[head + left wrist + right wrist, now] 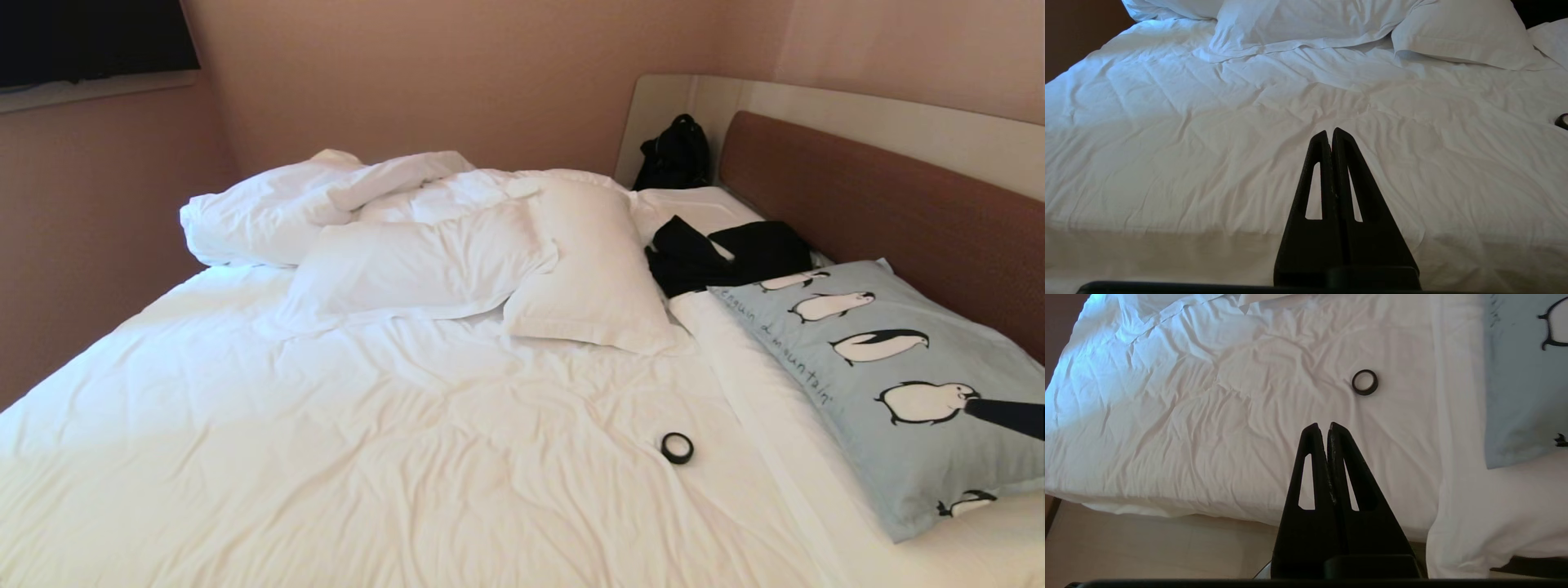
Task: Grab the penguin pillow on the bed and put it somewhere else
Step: Pick up the pillow
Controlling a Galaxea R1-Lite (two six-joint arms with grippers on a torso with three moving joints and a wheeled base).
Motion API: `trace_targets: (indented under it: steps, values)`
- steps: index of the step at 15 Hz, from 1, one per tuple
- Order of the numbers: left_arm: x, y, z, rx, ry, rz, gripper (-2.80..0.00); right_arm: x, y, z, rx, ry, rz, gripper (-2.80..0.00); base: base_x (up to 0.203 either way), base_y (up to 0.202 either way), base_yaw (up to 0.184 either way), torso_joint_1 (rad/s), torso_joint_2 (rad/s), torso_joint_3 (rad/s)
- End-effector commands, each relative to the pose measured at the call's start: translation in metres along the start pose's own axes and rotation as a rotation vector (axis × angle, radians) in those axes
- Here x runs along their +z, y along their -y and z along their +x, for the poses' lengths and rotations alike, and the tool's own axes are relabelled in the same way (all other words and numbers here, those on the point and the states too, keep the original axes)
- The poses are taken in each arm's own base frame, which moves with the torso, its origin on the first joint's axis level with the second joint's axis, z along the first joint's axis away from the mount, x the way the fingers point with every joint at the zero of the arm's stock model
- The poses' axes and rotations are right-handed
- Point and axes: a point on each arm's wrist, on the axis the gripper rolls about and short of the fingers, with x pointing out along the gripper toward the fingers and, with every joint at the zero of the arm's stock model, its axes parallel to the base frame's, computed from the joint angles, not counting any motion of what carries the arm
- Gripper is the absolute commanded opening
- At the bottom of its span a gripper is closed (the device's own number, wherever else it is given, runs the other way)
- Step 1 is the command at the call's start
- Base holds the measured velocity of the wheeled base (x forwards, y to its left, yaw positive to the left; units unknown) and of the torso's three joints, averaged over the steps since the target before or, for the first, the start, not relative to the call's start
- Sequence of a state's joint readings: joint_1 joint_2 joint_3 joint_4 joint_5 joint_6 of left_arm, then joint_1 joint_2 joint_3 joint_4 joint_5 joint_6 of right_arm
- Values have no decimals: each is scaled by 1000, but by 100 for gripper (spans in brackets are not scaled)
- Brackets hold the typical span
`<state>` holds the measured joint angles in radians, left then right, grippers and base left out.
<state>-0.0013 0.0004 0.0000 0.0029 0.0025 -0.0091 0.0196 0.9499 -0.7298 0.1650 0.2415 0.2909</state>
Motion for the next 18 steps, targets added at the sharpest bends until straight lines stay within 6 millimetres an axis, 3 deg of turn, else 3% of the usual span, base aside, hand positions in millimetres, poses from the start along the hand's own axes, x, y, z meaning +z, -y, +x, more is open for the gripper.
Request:
trace_targets:
  steps: [1,7,13,18]
  values:
    - [0,0,0,0,-1,0,-280,-21,-3,-40,-6,110,-39,-280,0,0,0,0,0,0]
    - [0,0,0,0,-1,0,-280,-64,-1,-88,-22,202,-95,-280,0,0,0,0,0,0]
    - [0,0,0,0,-1,0,-280,-96,1,-118,-24,343,-167,-280,0,0,0,0,0,0]
    - [0,0,0,0,-1,0,-280,-116,3,-132,-36,447,-243,-280,0,0,0,0,0,0]
